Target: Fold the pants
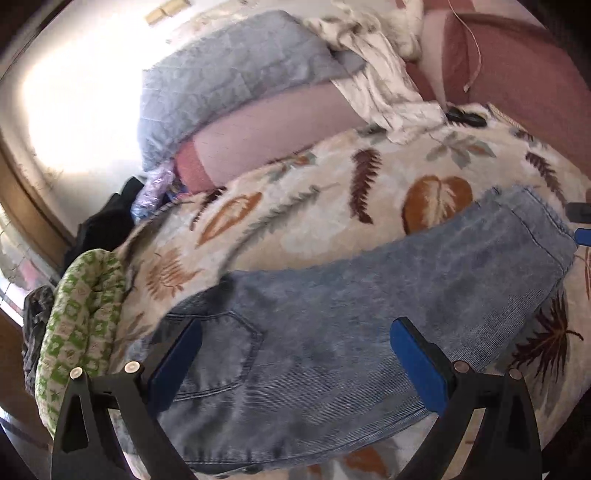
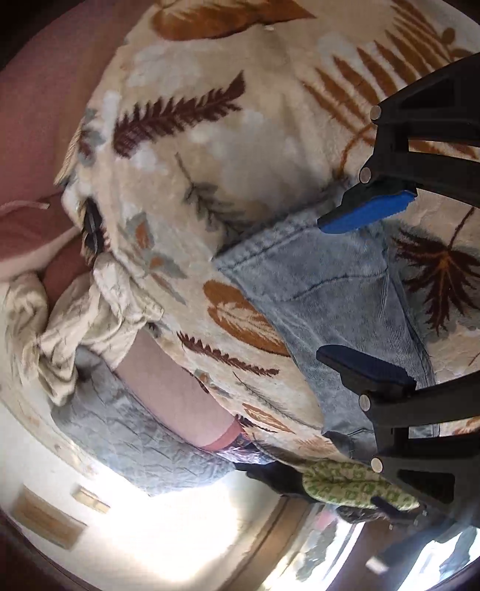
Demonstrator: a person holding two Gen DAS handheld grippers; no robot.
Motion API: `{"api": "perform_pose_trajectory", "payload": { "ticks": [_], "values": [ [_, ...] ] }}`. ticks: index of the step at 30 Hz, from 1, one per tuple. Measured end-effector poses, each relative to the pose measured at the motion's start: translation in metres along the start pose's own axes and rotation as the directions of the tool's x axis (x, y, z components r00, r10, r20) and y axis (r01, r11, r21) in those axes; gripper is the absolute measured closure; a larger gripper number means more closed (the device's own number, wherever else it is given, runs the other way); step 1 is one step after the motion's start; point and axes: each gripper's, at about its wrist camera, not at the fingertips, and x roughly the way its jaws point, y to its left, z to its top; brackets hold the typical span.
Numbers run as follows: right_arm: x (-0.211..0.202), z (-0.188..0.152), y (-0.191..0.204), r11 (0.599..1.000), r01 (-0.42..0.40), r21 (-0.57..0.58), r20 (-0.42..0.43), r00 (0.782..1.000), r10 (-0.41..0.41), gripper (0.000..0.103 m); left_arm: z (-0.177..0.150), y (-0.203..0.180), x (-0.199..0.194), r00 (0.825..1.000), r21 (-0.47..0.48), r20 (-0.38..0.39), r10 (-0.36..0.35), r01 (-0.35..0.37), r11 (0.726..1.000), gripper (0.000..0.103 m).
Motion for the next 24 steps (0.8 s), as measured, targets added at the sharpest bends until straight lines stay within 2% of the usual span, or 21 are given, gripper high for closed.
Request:
{"api": "perform_pose_trajectory", "payload": {
  "ticks": [4,7,10,16,21,24],
  "values": [
    [0.0,0.005,-0.024,0.993,-0.058,0.1,-0.023,0.998,0.06,0.036,0.009,-0.021,0.017,0.999,0.038,-0.042,-0.021,0.022,0.999,0.002],
    [-0.007,0.007,-0.031,0.994,-0.015,0.106,0.004,1.0,0.014,0.037,0.019,-0.035,0.022,0.998,0.066,-0.044,-0.043,0.046,0.997,0.002],
    [-0.012,0.009,-0.034,0.99,-0.066,0.121,0.008,0.998,0.065,0.037,0.03,-0.041,0.027,0.998,0.08,-0.049,-0.044,0.047,0.996,0.002],
    [-0.007,0.008,-0.043,0.989,-0.049,0.137,-0.032,0.998,0.054,0.037,0.043,-0.053,0.034,0.998,0.105,-0.053,-0.041,0.046,0.993,0.002],
    [-0.003,0.007,-0.048,0.982,-0.075,0.172,-0.061,0.994,0.086,0.037,0.041,-0.063,0.037,0.996,0.121,-0.064,-0.06,0.067,0.99,0.002],
    [0.001,0.005,-0.042,0.986,-0.07,0.152,-0.073,0.994,0.081,0.037,0.037,-0.063,0.039,0.995,0.113,-0.073,-0.064,0.072,0.991,0.002]
  ]
}}
